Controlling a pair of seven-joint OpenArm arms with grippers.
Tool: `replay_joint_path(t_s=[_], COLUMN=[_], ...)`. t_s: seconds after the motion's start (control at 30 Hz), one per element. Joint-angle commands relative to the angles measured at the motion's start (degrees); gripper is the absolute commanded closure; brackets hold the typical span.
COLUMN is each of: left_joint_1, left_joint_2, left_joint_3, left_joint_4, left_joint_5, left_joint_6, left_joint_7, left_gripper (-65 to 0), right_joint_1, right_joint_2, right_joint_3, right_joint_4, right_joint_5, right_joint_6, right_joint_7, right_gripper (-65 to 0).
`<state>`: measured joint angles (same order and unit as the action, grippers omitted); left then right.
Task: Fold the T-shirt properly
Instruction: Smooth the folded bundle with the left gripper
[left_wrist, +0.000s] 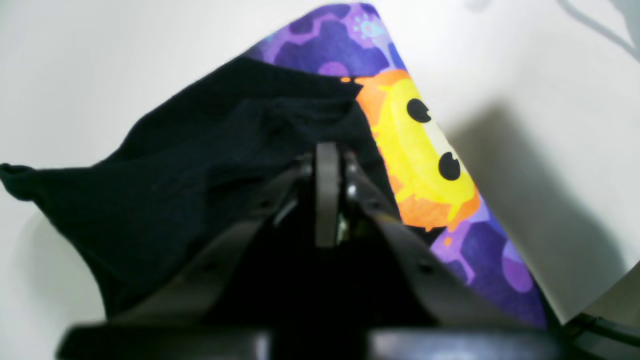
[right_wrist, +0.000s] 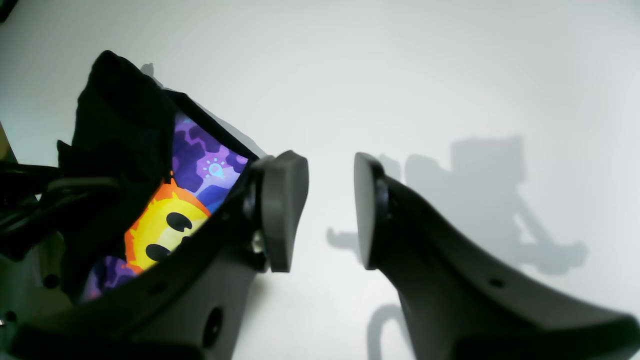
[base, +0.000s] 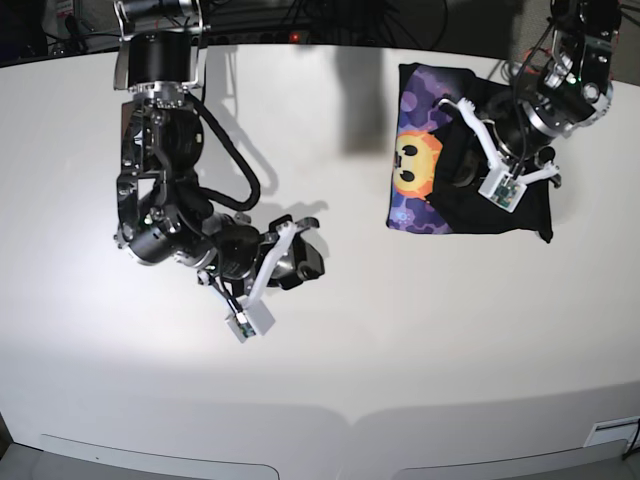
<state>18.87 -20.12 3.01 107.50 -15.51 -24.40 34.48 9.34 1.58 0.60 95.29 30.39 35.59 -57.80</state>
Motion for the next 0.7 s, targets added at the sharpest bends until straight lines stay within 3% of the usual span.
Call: replay_joint_path(t_s=[0.0,0.27,0.5,0.6,0.67], left_joint_1=[-0.3,-0.1,-0.5,-1.6,-2.2], left_joint_2=[-0.4,-1.2,-4.8,-4.6,-4.5], left_joint_3=[-0.3,-1.1,-4.7,-4.7,-4.7], left_joint_4=[0.9,0.9,0.9,0.9,0.9], left_joint_5=[-0.7,-2.1,-16.7,-16.0,-15.4], left_joint_6=[0.0,0.0,-0.6,-4.0,-6.2], left_joint_7=[-1.0,2.6,2.8,1.4,0.3], left_gripper=[0.0,0.0,-0.3,-23.2,-27.0], right_joint_1=[1.3,1.3,1.3,1.2,1.3], right_joint_2=[0.0,0.0,0.0,0.0,0.0], right_joint_3=[0.0,0.0,0.0,0.0,0.0], right_joint_4=[0.9,0.9,0.9,0.9,0.9], right_joint_5=[1.3,1.3,1.4,1.4,1.4], right_joint_6=[0.2,0.2,0.2,0.2,0.2], right_joint_7=[1.2,1.2,1.2,1.2,1.0], right_gripper=[-18.6,-18.6,-18.6,-18.6,-18.6])
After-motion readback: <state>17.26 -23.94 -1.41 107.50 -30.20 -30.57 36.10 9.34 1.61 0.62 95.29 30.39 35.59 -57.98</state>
